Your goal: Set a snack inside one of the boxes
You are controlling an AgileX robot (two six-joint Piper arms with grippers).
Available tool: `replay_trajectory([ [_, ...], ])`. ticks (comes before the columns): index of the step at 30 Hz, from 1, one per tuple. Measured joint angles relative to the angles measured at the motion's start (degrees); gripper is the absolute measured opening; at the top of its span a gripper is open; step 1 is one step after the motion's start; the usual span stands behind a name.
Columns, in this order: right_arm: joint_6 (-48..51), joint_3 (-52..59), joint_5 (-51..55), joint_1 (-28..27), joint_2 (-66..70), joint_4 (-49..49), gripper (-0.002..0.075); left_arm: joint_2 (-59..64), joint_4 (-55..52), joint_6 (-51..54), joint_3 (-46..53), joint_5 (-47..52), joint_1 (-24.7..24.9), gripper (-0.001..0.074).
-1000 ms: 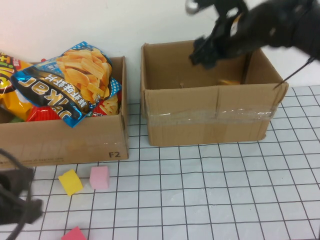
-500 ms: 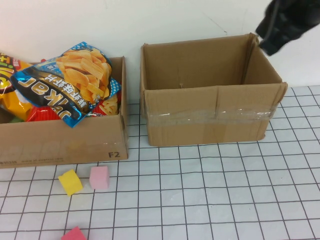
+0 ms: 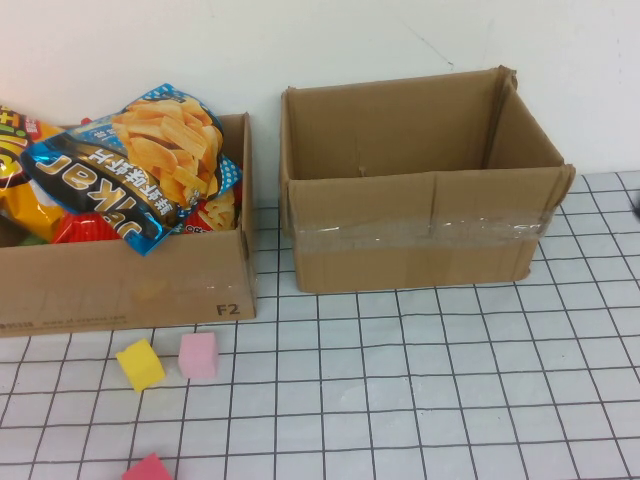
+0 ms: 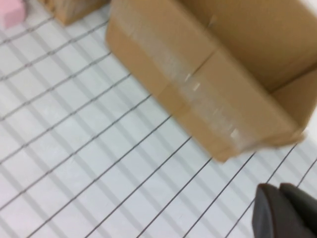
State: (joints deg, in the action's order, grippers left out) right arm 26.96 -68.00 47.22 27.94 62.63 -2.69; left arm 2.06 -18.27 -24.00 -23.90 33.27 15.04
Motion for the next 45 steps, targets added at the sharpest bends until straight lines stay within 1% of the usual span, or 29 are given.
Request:
replay_trajectory([
  [4,-0.11,15.09,-6.44,0.00,-10.52,1.74,-0.0001,0.00,1.79,0.00,2.64,-0.53,0.00,-0.0001],
  [8,-0.11,28.63,-11.22,0.00,-19.36,4.55,-0.0001,0.00,-0.63,0.00,3.84,-1.05,0.00,-0.0001],
  [12,-0.33,39.09,-14.73,0.00,-27.55,6.86,-0.0001,0.00,-1.58,0.00,4.79,-0.82,0.00,-0.0001],
  [15,-0.33,43.70,-15.32,0.00,-33.58,7.84,-0.0001,0.00,-1.58,0.00,4.79,-0.49,0.00,-0.0001],
  [18,-0.33,45.53,-14.50,0.00,-37.46,8.08,-0.0001,0.00,-1.04,0.00,4.79,-0.46,0.00,-0.0002],
  [22,-0.33,46.15,-10.40,0.00,-39.93,8.71,-0.0001,0.00,-0.97,0.12,4.79,-0.36,0.00,-0.0001],
  [26,-0.33,46.14,-7.96,0.00,-40.13,9.00,-0.0001,0.00,-0.83,0.12,4.79,-0.23,0.00,-0.0001],
  [33,-0.33,46.14,-7.70,0.00,-40.13,9.05,-0.0001,-0.36,-0.83,0.12,6.40,-0.82,-0.10,-0.0001],
  [36,-0.33,46.14,-7.60,0.00,-40.13,9.14,-0.0001,-1.57,0.23,0.12,8.31,-0.57,-2.40,-0.0001],
  [39,-0.33,46.14,-7.60,0.00,-40.13,9.14,-0.0001,-2.73,3.61,0.12,9.79,-0.13,-6.72,-0.0001],
  [41,-0.33,46.14,-7.60,0.00,-40.13,9.14,-0.0001,-2.72,7.57,0.12,11.05,-0.13,-9.79,-0.0001],
  [42,-0.33,46.14,-7.60,0.00,-40.13,9.14,-0.0001,-2.84,10.89,0.12,12.65,-0.13,-12.26,-0.0002],
  [45,-0.33,46.14,-7.60,0.00,-40.13,9.14,-0.0001,-2.84,13.96,-0.12,16.45,-2.20,-14.35,-0.0001],
])
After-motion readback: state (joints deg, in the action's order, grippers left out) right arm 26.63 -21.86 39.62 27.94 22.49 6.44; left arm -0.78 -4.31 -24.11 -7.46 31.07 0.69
